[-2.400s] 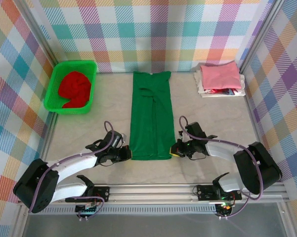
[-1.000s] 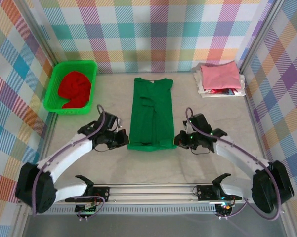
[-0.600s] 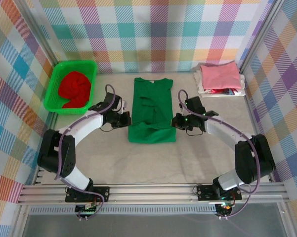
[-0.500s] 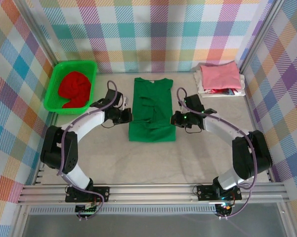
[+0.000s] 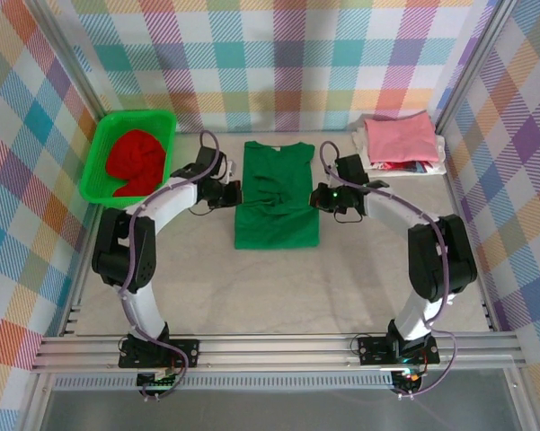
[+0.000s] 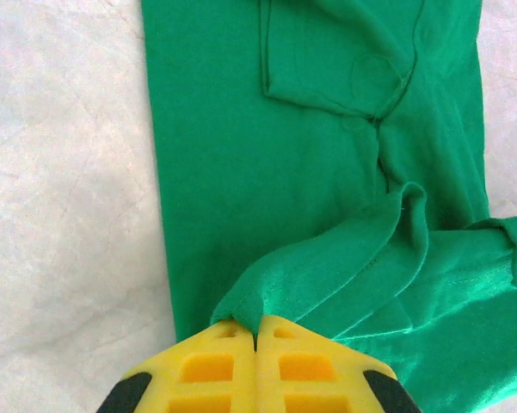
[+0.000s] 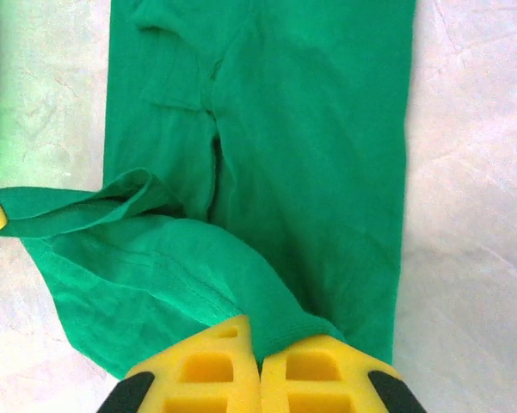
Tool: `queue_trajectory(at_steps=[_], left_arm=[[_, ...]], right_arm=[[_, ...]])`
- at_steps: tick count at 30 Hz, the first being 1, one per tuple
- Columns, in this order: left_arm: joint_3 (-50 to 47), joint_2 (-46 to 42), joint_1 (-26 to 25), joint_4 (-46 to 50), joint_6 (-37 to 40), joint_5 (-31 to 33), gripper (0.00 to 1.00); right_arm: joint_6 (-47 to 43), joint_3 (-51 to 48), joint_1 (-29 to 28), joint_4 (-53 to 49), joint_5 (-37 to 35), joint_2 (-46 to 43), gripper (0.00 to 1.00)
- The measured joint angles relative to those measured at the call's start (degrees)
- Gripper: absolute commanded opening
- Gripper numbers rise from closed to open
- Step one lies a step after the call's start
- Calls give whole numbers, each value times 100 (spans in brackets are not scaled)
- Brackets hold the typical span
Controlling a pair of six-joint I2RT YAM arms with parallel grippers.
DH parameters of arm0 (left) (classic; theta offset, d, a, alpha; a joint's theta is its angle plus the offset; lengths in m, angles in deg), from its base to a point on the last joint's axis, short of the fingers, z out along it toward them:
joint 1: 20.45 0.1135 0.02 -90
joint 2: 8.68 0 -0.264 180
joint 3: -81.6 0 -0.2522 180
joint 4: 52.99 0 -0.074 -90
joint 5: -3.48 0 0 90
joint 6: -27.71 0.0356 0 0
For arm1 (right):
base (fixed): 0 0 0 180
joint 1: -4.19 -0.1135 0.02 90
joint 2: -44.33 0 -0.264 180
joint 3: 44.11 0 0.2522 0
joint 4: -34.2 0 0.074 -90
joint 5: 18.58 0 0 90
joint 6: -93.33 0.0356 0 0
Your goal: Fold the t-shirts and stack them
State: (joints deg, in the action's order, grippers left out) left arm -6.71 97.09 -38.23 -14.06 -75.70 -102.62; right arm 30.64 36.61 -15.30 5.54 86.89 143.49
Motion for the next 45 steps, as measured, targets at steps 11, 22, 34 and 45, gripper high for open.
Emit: queue_trajectory(at_steps=[11,22,34,45], left_arm=[[2022,1397,273,22,61,638,40],[-896,-597,-319,-1001,-269,664,32],[-2347,-472,-610,-2149,-704,310,29],[-2887,-424,-614,-3121,-890,256,28]], right_arm=[[-240,1891,428,-144,59,1340,34],[-118,-496,120,531,916,-337,12],[354,-1121,-190,1272,1504,455,8],[380,-1432,-186,1665,1482,809,8]])
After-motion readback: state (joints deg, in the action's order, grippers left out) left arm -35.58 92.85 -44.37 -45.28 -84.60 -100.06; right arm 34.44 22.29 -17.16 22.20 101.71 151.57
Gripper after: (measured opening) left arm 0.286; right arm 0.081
